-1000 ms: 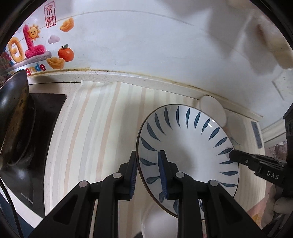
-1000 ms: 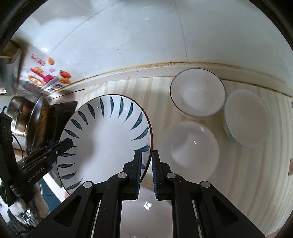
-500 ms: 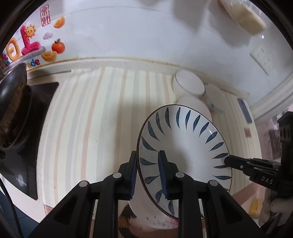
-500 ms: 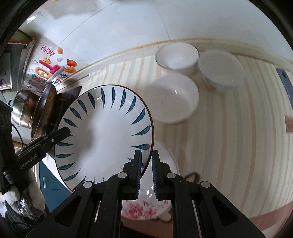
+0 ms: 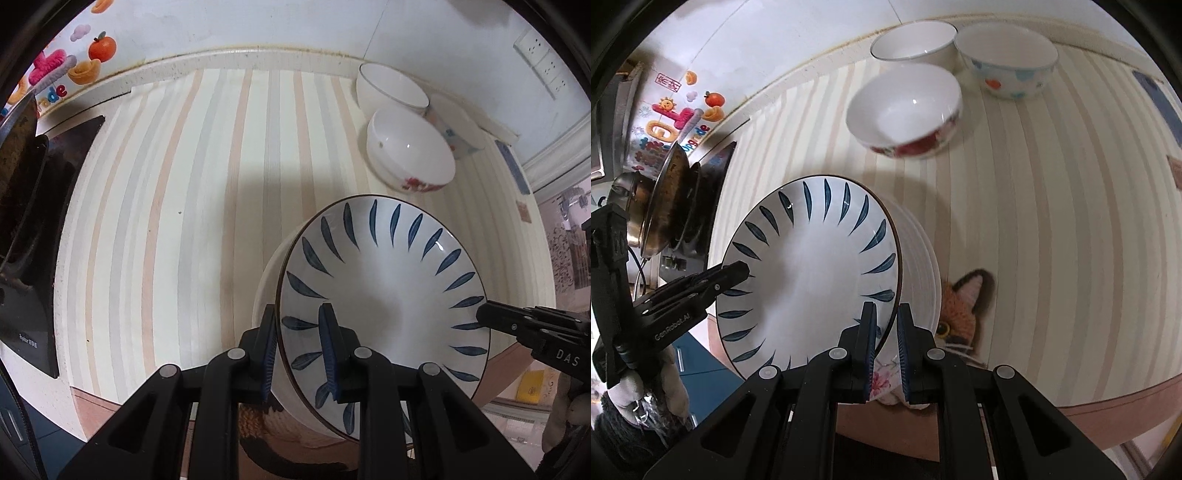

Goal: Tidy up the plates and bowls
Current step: 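Carry the blue-striped plate onto the plate stack and open the grippers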

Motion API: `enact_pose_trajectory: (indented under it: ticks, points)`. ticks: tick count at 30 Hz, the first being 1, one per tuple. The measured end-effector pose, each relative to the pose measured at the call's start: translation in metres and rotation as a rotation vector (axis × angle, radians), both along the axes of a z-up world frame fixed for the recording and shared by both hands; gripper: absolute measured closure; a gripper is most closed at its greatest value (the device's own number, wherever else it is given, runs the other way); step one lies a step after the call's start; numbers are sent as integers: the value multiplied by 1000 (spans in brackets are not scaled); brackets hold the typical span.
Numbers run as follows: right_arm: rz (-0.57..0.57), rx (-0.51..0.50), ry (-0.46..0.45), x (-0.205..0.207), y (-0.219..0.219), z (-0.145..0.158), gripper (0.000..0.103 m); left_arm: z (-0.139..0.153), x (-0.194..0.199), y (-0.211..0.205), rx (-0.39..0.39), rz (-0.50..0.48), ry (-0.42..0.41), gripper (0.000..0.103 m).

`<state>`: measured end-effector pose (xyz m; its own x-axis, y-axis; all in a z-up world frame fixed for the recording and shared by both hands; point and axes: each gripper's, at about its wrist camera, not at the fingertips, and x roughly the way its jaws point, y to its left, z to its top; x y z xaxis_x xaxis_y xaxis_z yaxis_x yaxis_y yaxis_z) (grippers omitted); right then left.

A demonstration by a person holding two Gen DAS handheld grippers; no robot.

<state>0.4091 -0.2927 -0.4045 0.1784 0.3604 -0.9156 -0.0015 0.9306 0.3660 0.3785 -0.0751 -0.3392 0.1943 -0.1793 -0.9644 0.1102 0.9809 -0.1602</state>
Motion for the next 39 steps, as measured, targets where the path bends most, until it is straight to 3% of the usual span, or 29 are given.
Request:
enact_pose_trajectory:
  ticks: [16,26,32,39]
  points:
    - [-12,-1,51,-3,0,-28,90,-20,2,-9,32,-5,16,83]
    - [-16,-7,41,2,1,-30,90,-33,5,-12,56,-1,35,83]
    - [-54,2,54,5,0,-30,87,-38,5,-9,33,38,92,82]
    - [-63,4,72,4,-3,-28,85,-27,-4,-8,54,33,94,82]
